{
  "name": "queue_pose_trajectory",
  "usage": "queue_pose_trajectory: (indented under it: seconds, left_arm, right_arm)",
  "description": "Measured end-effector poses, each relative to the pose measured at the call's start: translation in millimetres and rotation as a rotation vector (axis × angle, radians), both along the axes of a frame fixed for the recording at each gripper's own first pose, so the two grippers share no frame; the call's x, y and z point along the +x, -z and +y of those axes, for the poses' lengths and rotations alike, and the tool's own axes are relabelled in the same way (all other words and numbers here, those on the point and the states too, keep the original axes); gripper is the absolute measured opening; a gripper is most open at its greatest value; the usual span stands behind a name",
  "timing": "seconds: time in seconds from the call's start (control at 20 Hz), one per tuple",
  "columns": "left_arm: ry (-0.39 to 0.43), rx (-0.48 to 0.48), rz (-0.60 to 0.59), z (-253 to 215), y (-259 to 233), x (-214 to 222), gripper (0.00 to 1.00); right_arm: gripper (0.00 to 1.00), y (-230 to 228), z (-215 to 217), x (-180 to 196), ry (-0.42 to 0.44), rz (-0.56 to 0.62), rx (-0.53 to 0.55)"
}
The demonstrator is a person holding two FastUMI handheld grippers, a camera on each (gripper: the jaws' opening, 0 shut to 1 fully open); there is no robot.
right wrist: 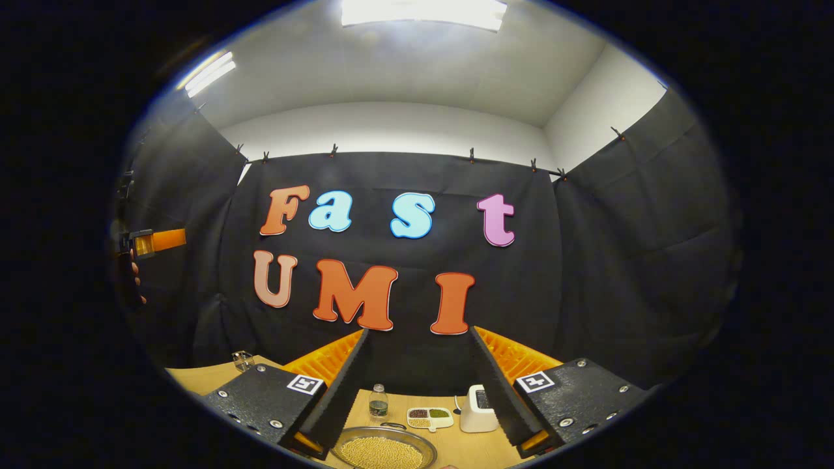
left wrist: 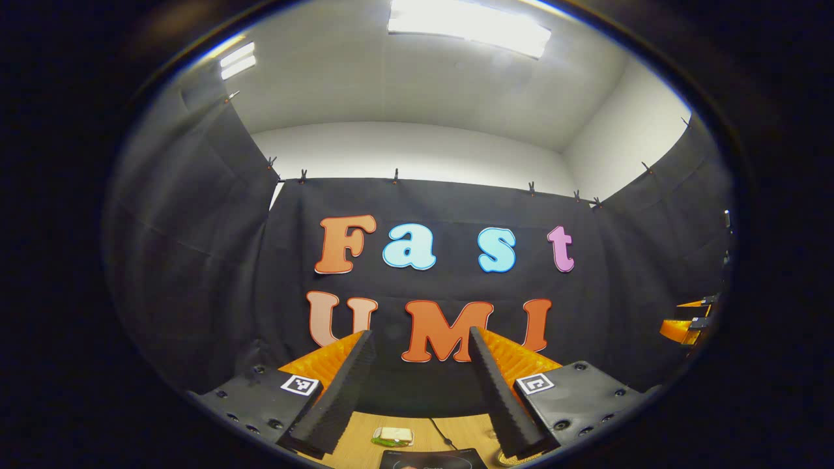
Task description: First push the handle of the pot to place it horizontally, then grasp the pot with both hands and set it on the induction cooktop.
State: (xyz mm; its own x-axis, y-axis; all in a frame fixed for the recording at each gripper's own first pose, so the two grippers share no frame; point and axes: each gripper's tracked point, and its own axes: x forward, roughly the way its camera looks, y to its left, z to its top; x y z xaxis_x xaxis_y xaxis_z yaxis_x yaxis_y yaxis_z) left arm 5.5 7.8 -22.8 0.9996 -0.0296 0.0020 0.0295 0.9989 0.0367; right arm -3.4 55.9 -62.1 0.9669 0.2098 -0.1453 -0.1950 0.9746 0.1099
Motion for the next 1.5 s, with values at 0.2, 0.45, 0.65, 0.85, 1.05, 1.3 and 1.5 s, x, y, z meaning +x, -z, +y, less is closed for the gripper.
queue_pose_trajectory:
  seconds: [0.2, 0.45, 0.65, 0.85, 1.05, 1.3, 1.5]
  left_arm:
    - [0.005, -0.012, -0.003, 1.4, 2.9, -1.7, 0.95]
    - [-0.010, -0.012, 0.010, 10.3, 13.7, 2.3, 0.95]
    - [-0.032, -0.005, 0.015, 17.9, 18.9, -2.1, 0.95]
    - [-0.037, 0.010, 0.002, 19.8, 16.3, -8.1, 0.95]
    - [-0.044, 0.007, 0.007, 21.9, 17.5, -9.3, 0.94]
    - [-0.070, 0.017, 0.018, 30.8, 18.1, -15.7, 0.94]
    - [-0.082, 0.018, 0.027, 38.2, 22.1, -18.4, 0.94]
  right_arm:
    - [0.92, 43.3, 17.5, -7.8, -0.053, 0.092, -0.008]
    - [0.91, 113.5, 46.3, -24.3, -0.144, 0.270, -0.017]
    - [0.83, 163.9, 69.8, -42.1, -0.207, 0.410, -0.028]
    - [0.72, 218.1, 95.8, -64.9, -0.278, 0.574, -0.033]
    - [0.59, 268.4, 127.6, -95.0, -0.389, 0.762, -0.021]
    - [0.41, 318.0, 149.9, -120.5, -0.447, 0.945, -0.020]
    - [0.23, 357.7, 168.6, -154.4, -0.493, 1.121, -0.002]
